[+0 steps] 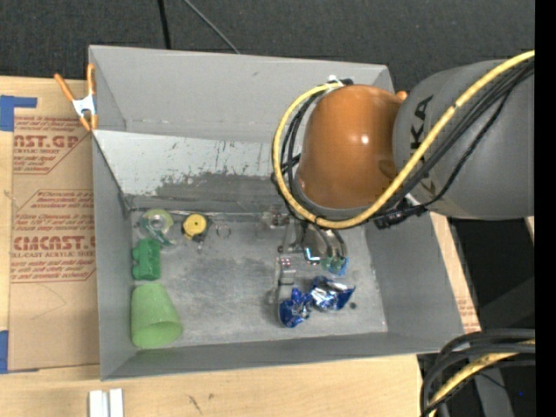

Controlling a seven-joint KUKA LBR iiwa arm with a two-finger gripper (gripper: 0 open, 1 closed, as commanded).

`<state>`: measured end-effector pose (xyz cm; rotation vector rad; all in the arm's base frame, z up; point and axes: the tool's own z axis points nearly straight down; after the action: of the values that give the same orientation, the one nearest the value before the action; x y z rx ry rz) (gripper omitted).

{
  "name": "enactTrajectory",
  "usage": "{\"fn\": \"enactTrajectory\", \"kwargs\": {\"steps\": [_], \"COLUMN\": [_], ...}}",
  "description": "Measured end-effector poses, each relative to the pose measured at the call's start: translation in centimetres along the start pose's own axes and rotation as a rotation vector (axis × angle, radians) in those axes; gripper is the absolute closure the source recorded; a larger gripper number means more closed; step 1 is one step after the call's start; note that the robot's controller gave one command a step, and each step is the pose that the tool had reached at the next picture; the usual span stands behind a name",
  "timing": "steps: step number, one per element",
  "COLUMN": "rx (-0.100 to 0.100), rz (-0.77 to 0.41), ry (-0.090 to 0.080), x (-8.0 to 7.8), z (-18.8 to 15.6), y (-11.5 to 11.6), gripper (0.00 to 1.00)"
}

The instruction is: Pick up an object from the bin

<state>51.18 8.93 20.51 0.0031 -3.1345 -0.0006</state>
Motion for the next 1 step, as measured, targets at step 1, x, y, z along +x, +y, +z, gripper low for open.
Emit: {"fn": "enactTrajectory", "kwargs": {"steps": [1], "rx": [0.002], "rz": [0.073], "ry": [-0.002], "x": [-2.36], "z": [7.01], "y": [-4.30], "gripper": [0.00]}}
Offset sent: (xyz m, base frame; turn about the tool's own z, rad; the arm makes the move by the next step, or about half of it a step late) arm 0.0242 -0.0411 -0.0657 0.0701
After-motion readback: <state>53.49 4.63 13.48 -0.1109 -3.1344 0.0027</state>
